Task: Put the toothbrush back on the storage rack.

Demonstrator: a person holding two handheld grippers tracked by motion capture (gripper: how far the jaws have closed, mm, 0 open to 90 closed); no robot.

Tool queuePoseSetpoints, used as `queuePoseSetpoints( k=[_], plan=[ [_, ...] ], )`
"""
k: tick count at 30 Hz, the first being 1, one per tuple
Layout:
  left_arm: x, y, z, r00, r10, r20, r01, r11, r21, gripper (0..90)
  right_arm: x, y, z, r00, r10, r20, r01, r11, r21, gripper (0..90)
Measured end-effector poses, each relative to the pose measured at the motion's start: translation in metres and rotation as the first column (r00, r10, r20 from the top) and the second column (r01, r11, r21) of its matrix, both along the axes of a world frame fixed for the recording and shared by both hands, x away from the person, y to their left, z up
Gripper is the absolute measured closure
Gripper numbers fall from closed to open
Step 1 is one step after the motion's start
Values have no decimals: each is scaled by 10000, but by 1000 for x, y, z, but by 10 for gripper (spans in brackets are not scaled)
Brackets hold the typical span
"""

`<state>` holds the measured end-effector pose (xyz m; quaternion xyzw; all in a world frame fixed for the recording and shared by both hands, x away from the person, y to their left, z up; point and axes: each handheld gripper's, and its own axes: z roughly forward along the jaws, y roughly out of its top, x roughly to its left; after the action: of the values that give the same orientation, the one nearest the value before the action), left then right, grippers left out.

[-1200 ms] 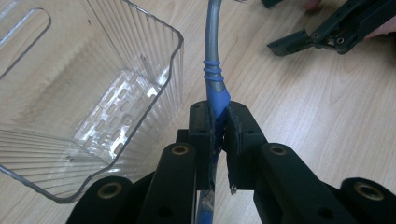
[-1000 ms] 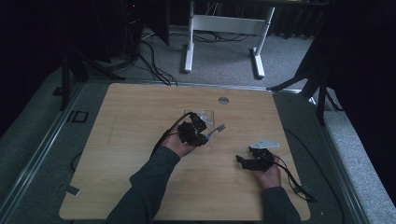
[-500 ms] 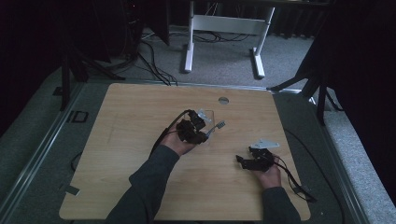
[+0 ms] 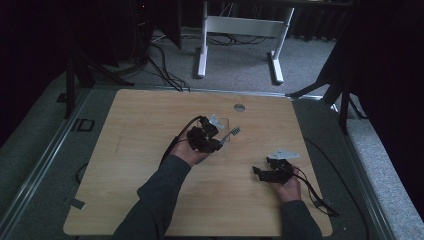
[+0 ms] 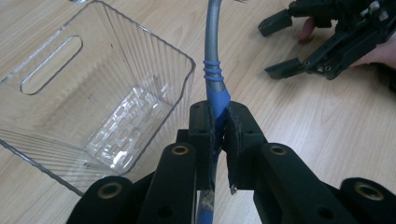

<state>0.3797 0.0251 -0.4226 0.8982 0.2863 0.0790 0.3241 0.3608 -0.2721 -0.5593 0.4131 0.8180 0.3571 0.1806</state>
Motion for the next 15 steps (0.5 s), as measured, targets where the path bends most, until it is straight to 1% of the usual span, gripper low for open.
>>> queuePoseSetpoints(
  k=[6, 15],
  plan=[
    [0, 2, 1, 10000, 15, 57, -14, 9999, -158, 820, 0, 0, 0, 10000, 1, 2, -1, 10000, 0, 256],
    [2, 6, 4, 9997, 237, 15, -236, 9986, -472, 820, 0, 0, 0, 10000, -5, -5, 5, 10000, 2, 256]
  ],
)
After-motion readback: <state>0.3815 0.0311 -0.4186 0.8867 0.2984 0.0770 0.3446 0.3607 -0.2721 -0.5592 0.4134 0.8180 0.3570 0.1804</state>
